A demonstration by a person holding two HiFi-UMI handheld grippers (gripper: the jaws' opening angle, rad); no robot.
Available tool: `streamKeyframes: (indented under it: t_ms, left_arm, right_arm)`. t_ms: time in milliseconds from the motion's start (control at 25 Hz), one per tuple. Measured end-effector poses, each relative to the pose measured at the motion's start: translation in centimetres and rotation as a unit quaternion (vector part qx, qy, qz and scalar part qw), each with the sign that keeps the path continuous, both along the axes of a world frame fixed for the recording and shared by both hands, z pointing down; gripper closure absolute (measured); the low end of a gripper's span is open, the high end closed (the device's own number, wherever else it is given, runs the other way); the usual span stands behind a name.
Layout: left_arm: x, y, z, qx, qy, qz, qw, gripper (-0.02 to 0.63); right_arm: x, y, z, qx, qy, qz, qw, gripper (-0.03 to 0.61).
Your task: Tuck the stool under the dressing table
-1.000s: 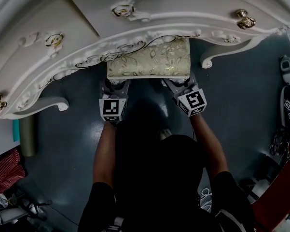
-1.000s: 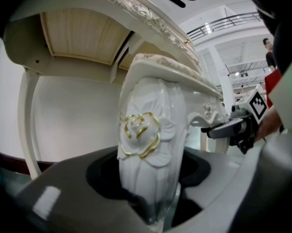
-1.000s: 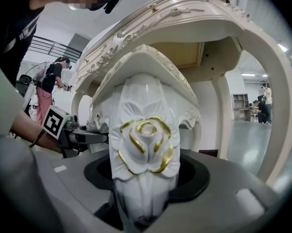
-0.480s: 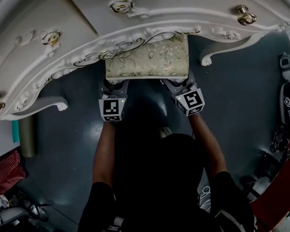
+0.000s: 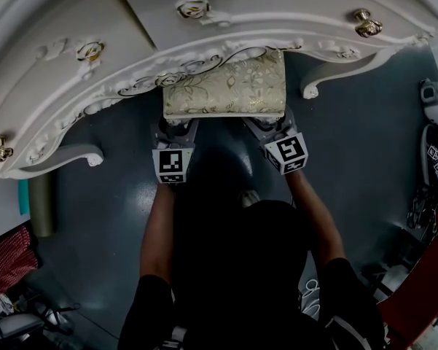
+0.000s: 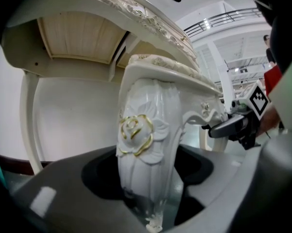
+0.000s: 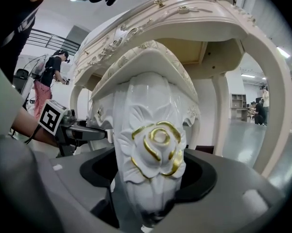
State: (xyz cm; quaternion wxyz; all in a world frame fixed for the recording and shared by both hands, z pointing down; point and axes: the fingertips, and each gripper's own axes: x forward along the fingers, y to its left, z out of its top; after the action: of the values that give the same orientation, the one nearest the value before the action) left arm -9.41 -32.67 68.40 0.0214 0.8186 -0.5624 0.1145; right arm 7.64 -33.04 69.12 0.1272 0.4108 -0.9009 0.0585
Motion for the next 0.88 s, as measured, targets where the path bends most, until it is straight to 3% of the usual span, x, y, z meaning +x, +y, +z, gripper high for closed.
streamKeyframes:
  t_ms: [360, 880]
  left_arm:
    - [-0.7, 1.6, 0.1, -0.013, 0.007, 0.000, 0.9999, 0.305]
    - [-1.3, 5.3, -2.1, -0.008, 0.023, 0.021, 0.9995, 0.305]
  right_arm:
    - [0.6, 0.7, -0.2, -0.007, 0.007, 0.025, 1.000, 0.207]
    - [2.3, 4.2, -1.6, -0.016, 0.013, 0.079, 0.997, 0.209]
